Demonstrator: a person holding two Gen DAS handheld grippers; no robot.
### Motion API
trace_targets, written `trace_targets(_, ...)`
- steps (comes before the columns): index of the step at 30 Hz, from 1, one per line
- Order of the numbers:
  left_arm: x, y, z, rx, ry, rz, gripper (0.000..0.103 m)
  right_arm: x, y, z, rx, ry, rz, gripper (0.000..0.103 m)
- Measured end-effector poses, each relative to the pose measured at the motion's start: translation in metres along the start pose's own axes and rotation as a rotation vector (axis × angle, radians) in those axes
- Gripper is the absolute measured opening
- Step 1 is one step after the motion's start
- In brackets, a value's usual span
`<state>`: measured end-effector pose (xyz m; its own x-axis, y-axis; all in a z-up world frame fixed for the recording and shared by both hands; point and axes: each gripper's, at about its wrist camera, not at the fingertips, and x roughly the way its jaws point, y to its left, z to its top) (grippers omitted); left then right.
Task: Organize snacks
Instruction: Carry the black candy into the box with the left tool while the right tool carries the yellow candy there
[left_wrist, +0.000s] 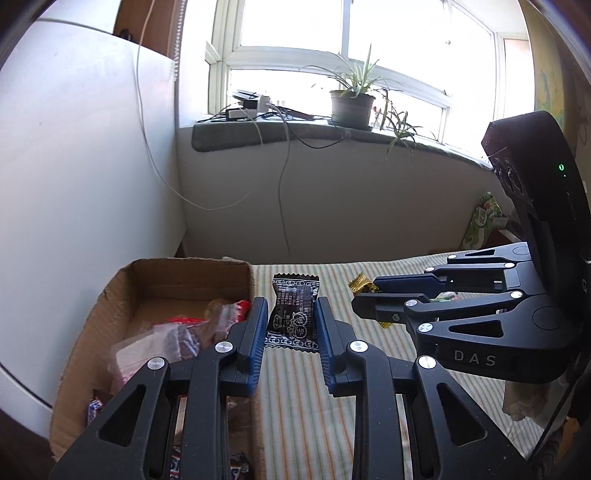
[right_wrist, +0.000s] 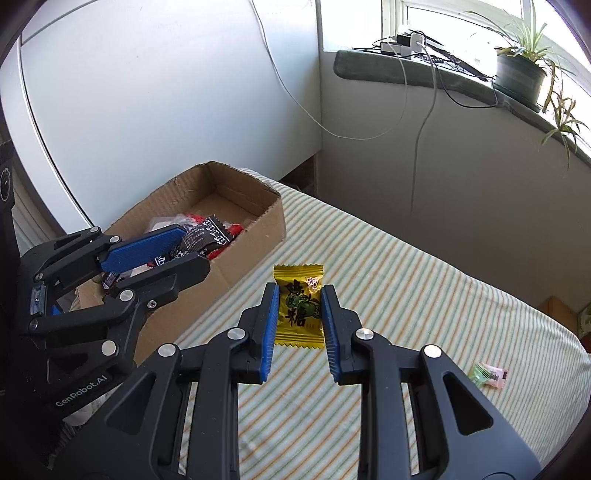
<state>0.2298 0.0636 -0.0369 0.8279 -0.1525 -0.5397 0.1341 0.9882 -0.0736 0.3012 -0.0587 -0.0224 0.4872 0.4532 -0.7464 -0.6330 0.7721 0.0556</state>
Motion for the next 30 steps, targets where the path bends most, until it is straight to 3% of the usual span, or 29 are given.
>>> trace_targets(15,-0.011,0.051,-0.008,-0.071,-0.015,0.089,0.024,0.030,0.058,0.029,-0.074,0.007,0.053,0.024)
trace_targets(30,-0.010,0.071,-0.013,-0.101,-0.004,0.140,0.024,0.053,0.077,0.037,-0.107,0.037,0.089,0.024)
